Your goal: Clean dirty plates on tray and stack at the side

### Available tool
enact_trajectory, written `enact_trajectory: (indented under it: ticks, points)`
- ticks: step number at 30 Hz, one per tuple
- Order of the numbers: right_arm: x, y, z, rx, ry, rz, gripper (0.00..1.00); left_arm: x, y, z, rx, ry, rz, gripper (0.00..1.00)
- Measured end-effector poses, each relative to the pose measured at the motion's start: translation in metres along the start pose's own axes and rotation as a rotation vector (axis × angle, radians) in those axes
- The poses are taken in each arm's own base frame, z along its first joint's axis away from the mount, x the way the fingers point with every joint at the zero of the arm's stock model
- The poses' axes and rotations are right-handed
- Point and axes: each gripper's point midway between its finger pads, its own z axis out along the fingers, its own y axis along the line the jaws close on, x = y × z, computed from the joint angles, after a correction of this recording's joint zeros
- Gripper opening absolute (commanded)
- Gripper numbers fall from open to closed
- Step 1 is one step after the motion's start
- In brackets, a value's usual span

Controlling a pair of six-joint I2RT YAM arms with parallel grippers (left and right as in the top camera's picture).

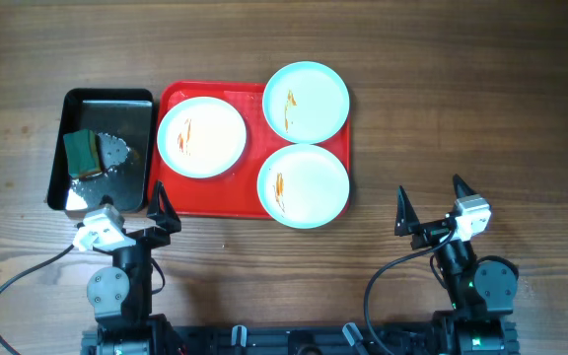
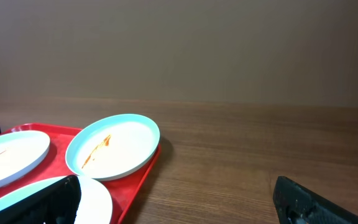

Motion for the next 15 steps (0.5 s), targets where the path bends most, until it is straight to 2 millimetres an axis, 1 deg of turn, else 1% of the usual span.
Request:
enact_trajectory:
  ticks: [4, 6, 7, 9, 12, 15]
  points:
    - [-0.001, 0.000, 0.000, 0.000, -0.003, -0.001, 1.00, 0.000, 0.000, 0.000, 0.000, 0.000, 0.000, 1.00]
    - [-0.005, 0.000, 0.000, -0.001, -0.019, -0.005, 1.00, 0.000, 0.000, 0.000, 0.000, 0.000, 0.000, 1.00]
    - [-0.009, 0.001, 0.000, -0.003, -0.036, -0.009, 1.00, 0.000, 0.000, 0.000, 0.000, 0.000, 0.000, 1.00]
    - [-0.028, 0.005, -0.002, -0.025, -0.114, -0.028, 1.00, -0.001, -0.001, 0.000, 0.003, -0.006, 0.000, 1.00]
    - [-0.039, 0.009, -0.003, -0.048, -0.158, -0.031, 1.00, -0.012, -0.007, 0.000, 0.031, -0.048, 0.000, 1.00]
    - [-0.048, 0.015, -0.004, -0.080, -0.188, -0.030, 1.00, -0.030, -0.015, -0.002, 0.067, -0.121, 0.001, 1.00]
